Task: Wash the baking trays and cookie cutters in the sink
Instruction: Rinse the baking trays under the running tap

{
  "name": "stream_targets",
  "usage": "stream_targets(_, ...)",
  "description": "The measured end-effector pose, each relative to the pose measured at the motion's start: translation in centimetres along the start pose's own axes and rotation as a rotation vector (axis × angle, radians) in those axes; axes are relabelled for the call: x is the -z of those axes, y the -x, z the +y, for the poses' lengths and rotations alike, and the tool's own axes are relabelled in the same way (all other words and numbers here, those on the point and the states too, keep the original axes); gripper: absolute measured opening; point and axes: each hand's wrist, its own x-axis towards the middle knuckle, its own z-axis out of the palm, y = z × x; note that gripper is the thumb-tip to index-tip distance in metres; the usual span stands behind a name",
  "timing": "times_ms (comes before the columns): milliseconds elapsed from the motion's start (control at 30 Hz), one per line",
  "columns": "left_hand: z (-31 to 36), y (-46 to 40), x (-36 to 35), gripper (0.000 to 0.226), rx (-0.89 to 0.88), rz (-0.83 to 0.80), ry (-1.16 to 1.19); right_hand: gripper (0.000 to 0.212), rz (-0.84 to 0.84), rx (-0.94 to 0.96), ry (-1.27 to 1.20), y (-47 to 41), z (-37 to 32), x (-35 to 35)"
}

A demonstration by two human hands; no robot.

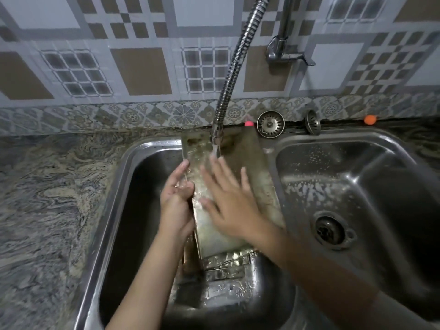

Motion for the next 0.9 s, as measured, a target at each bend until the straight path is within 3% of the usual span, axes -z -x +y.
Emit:
stream_targets(100, 1.8, -1.3, 1.8, 0.052, -0.002, 0.054, 0.077, 0.059, -0.007, 0.176, 0.016, 3.3, 0.8, -1.8)
stream_targets(300, 0.4, 0.1, 1.6, 0.049, 0.027, -0.001, 0.031, 0.065, 0.039, -0.306, -0.028, -1.0, 4.4, 1.1)
stream_targets(367, -0.7, 0.6, 0.7, 0.048, 0.037, -0.019, 0.033, 0.066, 0.032, -0.230, 0.031, -1.3, 2.4, 1.3)
stream_targets(500, 0.2, -0.4, 1.2, 0.049, 0.033, 0.034, 0.075, 0.062, 0.034, 0.115, 0.051, 2.9, 0.5, -1.2)
stream_targets(567, 1.1, -0.9, 2.5, 0.051, 0.025, 0.072, 0.082, 0.058, 0.070, 0.072, 0.008, 4.5, 2.6, -1.9)
stream_targets(633, 1.5, -1.2, 3.9, 0.053, 0.027, 0.099, 0.075, 0.057, 0.118, -0.085, -0.169, 5.4, 4.4, -1.6)
stream_targets(700, 1.4, -1.4, 4.4, 0.054, 0.050, 0.112, 0.081, 0.058, 0.157, -0.196, -0.507, 5.6, 4.6, -0.3)
stream_targets(800, 0.8, -1.3, 4.1, 0.050, 0.092, 0.137, 0.068, 0.057, 0.166, -0.215, -1.029, 5.6, 3.8, 1.7)
stream_targets(900, 0.1, -1.4, 3.5, 0.046, 0.099, 0.135, -0.124, 0.050, 0.184, -0.273, -1.337, 5.6, 3.1, 3.2)
